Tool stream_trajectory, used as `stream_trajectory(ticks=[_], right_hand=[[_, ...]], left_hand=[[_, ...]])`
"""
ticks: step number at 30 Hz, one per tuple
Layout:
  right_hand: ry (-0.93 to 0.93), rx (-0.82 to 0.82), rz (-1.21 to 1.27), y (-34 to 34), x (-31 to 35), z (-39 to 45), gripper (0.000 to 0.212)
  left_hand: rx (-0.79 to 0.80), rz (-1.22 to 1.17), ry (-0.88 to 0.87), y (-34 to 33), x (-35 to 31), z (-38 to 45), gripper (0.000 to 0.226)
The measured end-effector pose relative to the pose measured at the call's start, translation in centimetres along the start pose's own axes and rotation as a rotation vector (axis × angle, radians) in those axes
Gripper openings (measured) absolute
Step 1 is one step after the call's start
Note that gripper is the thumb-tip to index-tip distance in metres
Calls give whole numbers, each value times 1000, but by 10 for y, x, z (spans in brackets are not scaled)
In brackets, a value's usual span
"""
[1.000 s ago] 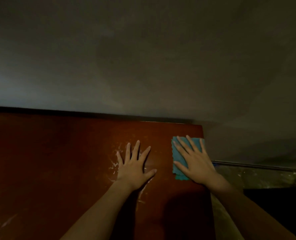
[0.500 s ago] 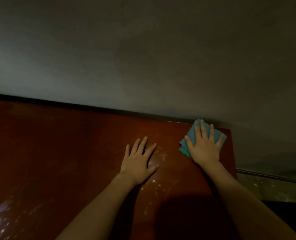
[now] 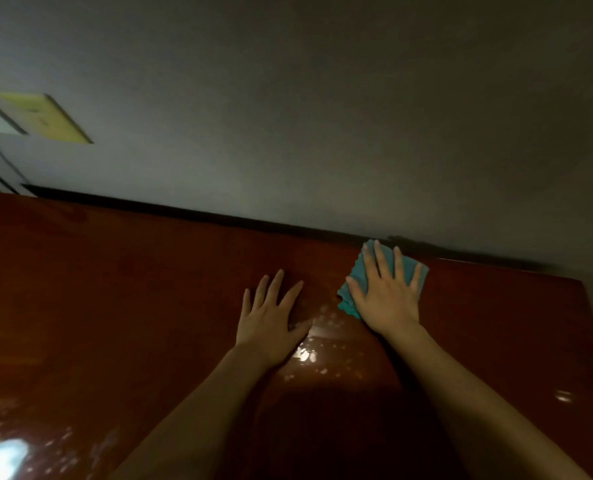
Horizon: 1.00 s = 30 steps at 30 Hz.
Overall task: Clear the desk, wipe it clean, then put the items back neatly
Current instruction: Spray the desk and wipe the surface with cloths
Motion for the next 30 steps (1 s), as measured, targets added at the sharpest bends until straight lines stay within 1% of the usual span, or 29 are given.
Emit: stream_trajectory(ticks=[5,9,14,18,24,30], right_hand=[[106,-18,-10,-2,127,23,70],[213,-49,-69,-8,234,40,69],[285,-39,-108,-18,338,60,69],[307,-39,-139,-20,397,74,69],[346,-40,-163,-22,465,91,69],[431,-40,-174,-25,538,109,68]], left_hand=[[14,-39,103,18,117,-20,73],[2,-90,194,32,209,-38,73],[-34,-143,294,40,307,-62,73],[-59,-158,304,43,358,-73,73],[-74,-169,293,49,403,-79,73],[-100,-171,357,50,457,-97,70]])
Point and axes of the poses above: each hand's wrist, its own z-axis towards the middle knuckle, its own y-axis out of the back of the hand, x = y × z, the point moved 4 cm from there along z, towards the middle knuckle, and after that the axes turned 7 degrees about x, right-handed, at the moved point
